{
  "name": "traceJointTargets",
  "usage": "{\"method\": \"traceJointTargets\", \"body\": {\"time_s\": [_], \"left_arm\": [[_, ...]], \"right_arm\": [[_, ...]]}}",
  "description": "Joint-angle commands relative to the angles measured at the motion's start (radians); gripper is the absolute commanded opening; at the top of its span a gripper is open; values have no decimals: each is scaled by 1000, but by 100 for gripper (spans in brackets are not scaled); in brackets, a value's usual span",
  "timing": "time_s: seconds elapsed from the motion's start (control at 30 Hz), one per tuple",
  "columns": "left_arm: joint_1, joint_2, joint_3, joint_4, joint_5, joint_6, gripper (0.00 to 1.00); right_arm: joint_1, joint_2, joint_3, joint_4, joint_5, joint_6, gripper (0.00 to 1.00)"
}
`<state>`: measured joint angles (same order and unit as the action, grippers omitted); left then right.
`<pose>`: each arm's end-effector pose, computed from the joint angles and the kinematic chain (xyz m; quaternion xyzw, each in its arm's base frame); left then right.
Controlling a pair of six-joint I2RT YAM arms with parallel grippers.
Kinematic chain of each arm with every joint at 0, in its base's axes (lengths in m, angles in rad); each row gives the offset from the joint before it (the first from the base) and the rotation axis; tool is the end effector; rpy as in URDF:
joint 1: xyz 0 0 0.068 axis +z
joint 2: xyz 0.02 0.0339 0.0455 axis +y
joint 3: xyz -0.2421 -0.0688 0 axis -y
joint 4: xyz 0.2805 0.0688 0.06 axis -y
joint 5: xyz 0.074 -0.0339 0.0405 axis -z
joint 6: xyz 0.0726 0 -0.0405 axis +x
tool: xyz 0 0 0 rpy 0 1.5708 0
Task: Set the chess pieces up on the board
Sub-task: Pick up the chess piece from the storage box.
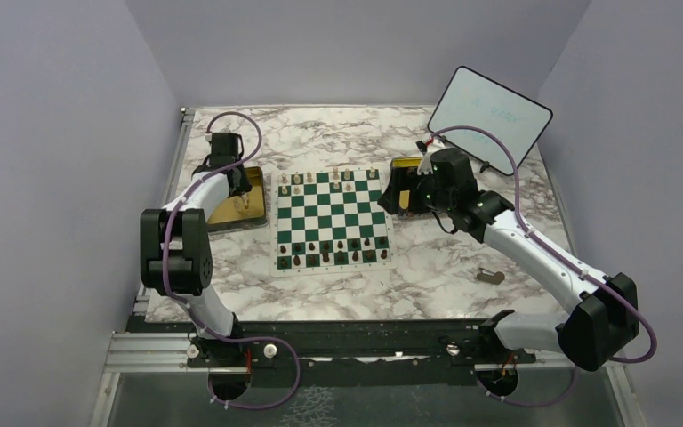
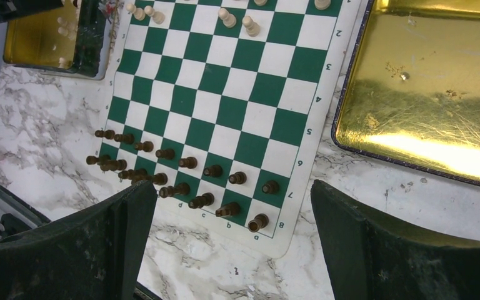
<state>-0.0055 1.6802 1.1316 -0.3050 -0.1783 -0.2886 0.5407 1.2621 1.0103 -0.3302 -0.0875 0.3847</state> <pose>0.4127 0.0106 0.1495 -0.1625 0.9189 0.0312 0.3580 0.3013 0.1883 0.2519 -0.0892 0.8751 0.2460 0.4070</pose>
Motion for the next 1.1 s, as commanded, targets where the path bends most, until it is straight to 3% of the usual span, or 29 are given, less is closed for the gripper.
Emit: {"method": "traceJointTargets", "body": {"time_s": [0.0, 0.3, 1.07], "left_arm": [[26, 19, 23, -60, -21, -15, 35], [46, -28, -38, -65, -12, -11, 31], [47, 45, -43, -68, 46, -15, 24]], "right_arm": [[-7, -30, -16, 26, -9, 5, 100], [-7, -27, -22, 34, -17, 9, 100], [-7, -38, -26, 32, -12, 9, 100]]}}
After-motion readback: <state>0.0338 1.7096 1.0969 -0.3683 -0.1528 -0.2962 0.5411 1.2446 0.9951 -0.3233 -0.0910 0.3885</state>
